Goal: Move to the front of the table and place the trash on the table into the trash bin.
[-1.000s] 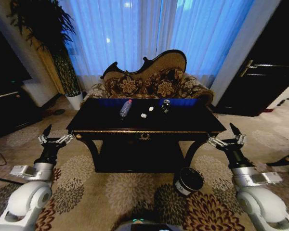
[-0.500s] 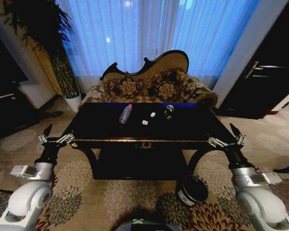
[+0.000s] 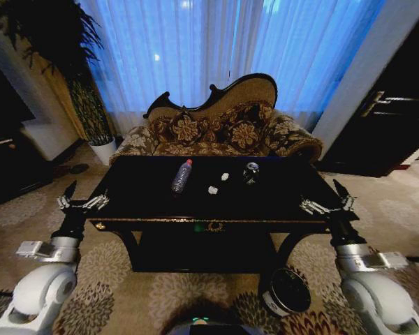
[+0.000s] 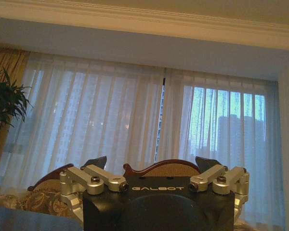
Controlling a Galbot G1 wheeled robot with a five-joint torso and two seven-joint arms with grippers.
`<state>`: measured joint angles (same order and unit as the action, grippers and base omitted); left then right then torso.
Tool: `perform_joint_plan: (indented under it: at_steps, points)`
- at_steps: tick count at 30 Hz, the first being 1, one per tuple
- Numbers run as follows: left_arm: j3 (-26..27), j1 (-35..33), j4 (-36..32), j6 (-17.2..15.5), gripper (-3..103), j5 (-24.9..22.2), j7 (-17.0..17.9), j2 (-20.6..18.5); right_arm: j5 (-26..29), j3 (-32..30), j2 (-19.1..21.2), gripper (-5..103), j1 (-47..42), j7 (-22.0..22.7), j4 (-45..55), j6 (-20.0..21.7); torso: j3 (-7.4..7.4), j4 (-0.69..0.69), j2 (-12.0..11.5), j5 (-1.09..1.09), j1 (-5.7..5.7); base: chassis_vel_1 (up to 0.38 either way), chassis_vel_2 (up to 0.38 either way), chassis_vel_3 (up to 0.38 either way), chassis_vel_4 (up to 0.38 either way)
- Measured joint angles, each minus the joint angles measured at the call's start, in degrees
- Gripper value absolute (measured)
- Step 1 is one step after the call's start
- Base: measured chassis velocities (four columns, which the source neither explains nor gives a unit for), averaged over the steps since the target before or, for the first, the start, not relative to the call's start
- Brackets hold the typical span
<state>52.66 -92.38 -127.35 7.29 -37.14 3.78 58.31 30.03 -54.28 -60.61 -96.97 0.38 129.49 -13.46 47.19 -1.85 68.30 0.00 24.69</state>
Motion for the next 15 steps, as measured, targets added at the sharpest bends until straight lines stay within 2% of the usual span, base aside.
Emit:
perform_joint_plan:
  at_steps: [9, 15]
  points:
    - [-0.45, 0.36, 0.19, -0.48, 100, -1.12, 0.18, -0.37, 0.13, -0.02, 0.04, 100, -0.01, -0.05, -0.03, -0.16, -0.04, 0.00, 0.03, 0.00, -0.09, -0.003, 0.007, 0.004, -0.004]
    - [-1.69, 3.04, 1.56, -4.11, 100, -6.72, 1.75, -3.40, -0.05, 0.16, -0.71, 100, -0.53, -0.19, -0.02, -0.24, -0.02, 0.00, 0.02, 0.00, -0.04, 0.000, 0.000, 0.000, 0.000]
